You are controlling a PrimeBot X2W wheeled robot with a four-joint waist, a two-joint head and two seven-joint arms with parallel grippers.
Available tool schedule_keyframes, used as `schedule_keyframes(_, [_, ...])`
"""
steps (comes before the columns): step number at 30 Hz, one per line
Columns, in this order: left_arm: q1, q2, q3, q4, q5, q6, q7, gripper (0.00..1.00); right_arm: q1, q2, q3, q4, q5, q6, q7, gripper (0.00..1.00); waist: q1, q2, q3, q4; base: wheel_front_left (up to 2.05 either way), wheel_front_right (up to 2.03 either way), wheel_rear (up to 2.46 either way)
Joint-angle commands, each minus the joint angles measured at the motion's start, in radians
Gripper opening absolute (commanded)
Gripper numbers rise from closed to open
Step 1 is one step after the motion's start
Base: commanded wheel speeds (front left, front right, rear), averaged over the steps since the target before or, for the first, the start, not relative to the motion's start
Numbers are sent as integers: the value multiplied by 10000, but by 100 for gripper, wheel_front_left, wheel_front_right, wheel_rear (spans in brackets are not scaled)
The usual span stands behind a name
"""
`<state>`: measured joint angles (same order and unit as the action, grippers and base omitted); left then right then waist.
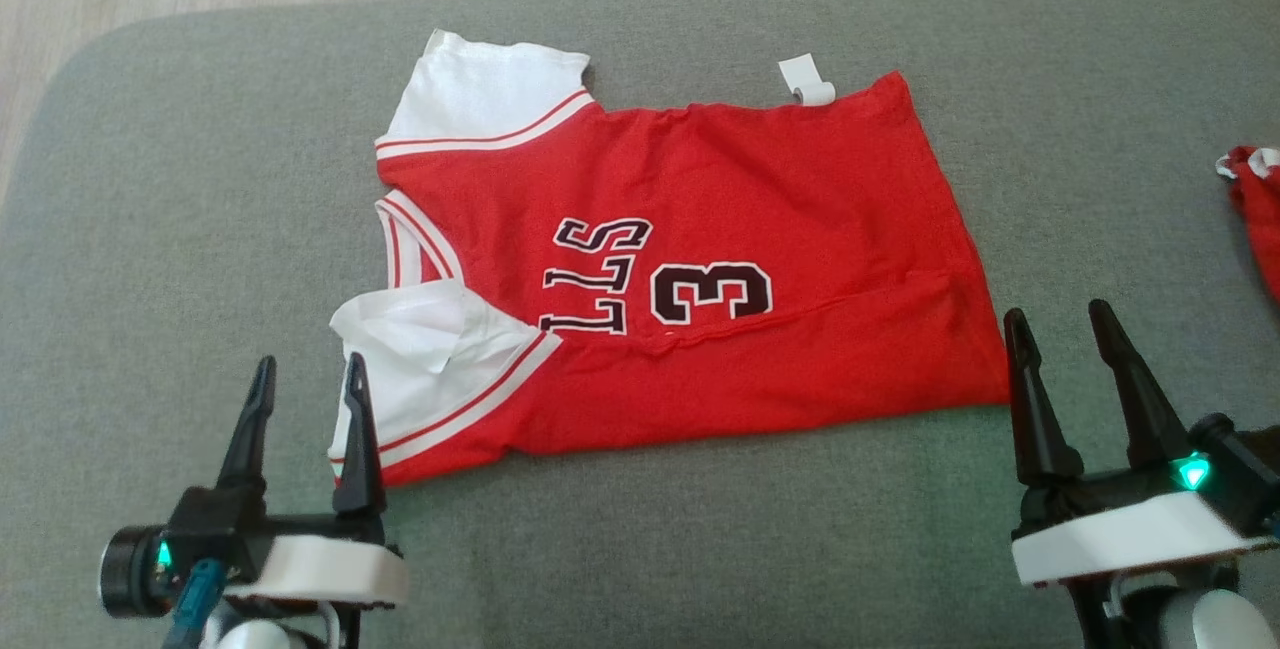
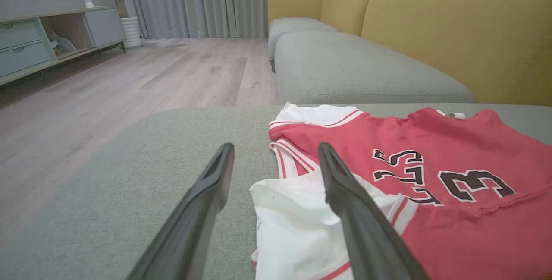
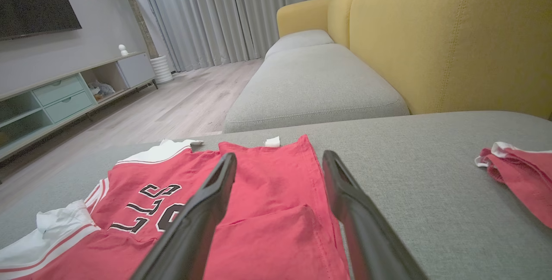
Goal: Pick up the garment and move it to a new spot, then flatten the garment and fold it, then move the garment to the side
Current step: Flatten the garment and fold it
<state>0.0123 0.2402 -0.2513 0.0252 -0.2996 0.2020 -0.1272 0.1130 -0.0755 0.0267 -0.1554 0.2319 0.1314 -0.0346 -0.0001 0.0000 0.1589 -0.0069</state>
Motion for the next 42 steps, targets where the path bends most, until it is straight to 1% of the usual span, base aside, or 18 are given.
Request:
schedule_keyframes(1, [-350, 164, 329, -250, -113, -37, 28, 100, -192, -24, 176, -399, 53, -7, 49, 100, 1, 0, 13, 15, 0, 0, 0])
schedule_keyframes(5, [-309, 90, 196, 263, -524, -307, 509, 100, -186, -43, 35, -84, 155, -7, 319, 100, 1, 0, 44, 24, 0, 0, 0])
schedule_keyframes(6, [-309, 90, 196, 263, -524, -307, 509, 100, -186, -43, 35, -84, 155, -7, 319, 100, 1, 0, 44, 24, 0, 0, 0])
schedule_keyframes(13, [-618, -108, 153, 2009, -1674, -1114, 1415, 100, -629, -521, -61, 1717, 580, -7, 1140, 100, 1, 0, 228, 79, 0, 0, 0])
schedule_keyframes(15, [-821, -187, 126, 2461, -2015, -1324, 1859, 100, -929, -711, -67, 2284, 674, -7, 1381, 100, 1, 0, 294, 122, 0, 0, 0])
schedule_keyframes(19, [-1391, -139, -22, 3219, -2514, -1869, 2818, 100, -1662, -1021, 55, 3216, 879, -7, 1844, 100, 1, 0, 411, 227, 0, 0, 0])
schedule_keyframes(24, [-1991, -100, -388, 3821, -2937, -2436, 4172, 100, -2313, -1203, 405, 4235, 1230, -7, 2896, 100, 1, 0, 487, 354, 0, 0, 0])
schedule_keyframes(25, [-2066, -105, -444, 3846, -3021, -2537, 4346, 71, -2399, -1220, 488, 4369, 1349, -7, 3080, 100, 1, 0, 496, 372, 0, 0, 0])
schedule_keyframes(26, [-2110, -103, -503, 3855, -3106, -2632, 4516, 28, -2450, -1245, 550, 4529, 1433, -7, 3342, 100, 1, 0, 501, 383, 0, 0, 0])
schedule_keyframes(27, [-2139, -117, -506, 3815, -3211, -2705, 4582, 0, -2493, -1248, 616, 4625, 1555, -7, 3553, 85, 1, 0, 508, 389, 0, 0, 0])
schedule_keyframes(29, [-2151, -84, -564, 3710, -3322, -2810, 4723, 0, -2554, -1276, 708, 4690, 1760, -7, 3799, 0, 1, 0, 514, 401, 0, 0, 0])
schedule_keyframes(32, [-2100, 14, -577, 3307, -3347, -2874, 4652, 0, -2530, -1305, 710, 4536, 1994, -7, 3853, 0, 1, 0, 496, 417, 0, 0, 0])
schedule_keyframes(34, [-1992, 109, -524, 2925, -3326, -2840, 4548, 0, -2441, -1299, 650, 4267, 2075, -7, 3770, 0, 1, 0, 446, 418, 0, 0, 0])
schedule_keyframes(38, [-1524, 312, -334, 1986, -3404, -2580, 4589, 0, -1984, -1296, 416, 3543, 2082, -7, 3703, 0, 1, 0, 228, 460, 0, 0, 0])
schedule_keyframes(42, [-640, 603, -79, 949, -3577, -2214, 4821, 0, -1101, -1189, 219, 2853, 2051, -7, 3924, 0, 1, 0, -94, 424, 0, 0, 0])
